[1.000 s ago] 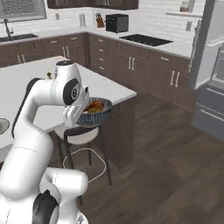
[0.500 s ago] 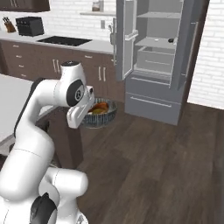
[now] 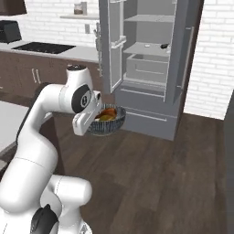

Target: Pick the chicken drumstick and avocado from their plates and place them in the bowl. Then put the bowl in the fridge.

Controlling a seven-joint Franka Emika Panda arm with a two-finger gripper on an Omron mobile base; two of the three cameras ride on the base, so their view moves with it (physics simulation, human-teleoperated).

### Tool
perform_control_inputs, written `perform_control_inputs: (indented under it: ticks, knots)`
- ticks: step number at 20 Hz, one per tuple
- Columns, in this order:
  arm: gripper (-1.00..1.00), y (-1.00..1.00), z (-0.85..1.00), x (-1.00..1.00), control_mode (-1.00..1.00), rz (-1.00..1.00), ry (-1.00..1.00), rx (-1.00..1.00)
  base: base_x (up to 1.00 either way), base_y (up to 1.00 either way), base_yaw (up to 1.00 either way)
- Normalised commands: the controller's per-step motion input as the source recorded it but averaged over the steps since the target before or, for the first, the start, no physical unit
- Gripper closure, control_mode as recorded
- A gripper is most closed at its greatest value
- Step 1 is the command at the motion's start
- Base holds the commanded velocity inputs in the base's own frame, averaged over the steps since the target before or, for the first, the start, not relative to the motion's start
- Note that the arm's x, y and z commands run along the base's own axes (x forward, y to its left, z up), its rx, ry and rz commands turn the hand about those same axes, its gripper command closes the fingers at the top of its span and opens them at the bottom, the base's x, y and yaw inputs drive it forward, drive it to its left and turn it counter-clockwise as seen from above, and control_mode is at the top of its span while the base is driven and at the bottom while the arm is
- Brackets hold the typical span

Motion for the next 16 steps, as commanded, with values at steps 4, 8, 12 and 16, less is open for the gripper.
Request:
perform_control_inputs:
  ticks: [4, 8, 12, 16]
  knots:
    - [1.00, 0.00, 0.00, 0.00, 1.00, 0.00, 0.00, 0.00, 1.00, 0.37, -0.11]
    - [1.00, 0.00, 0.00, 0.00, 1.00, 0.00, 0.00, 0.00, 1.00, 0.46, -0.13]
    - [1.00, 0.00, 0.00, 0.00, 1.00, 0.00, 0.00, 0.00, 0.99, 0.43, -0.18]
    - [1.00, 0.00, 0.00, 0.00, 1.00, 0.00, 0.00, 0.00, 0.85, 0.21, -0.27]
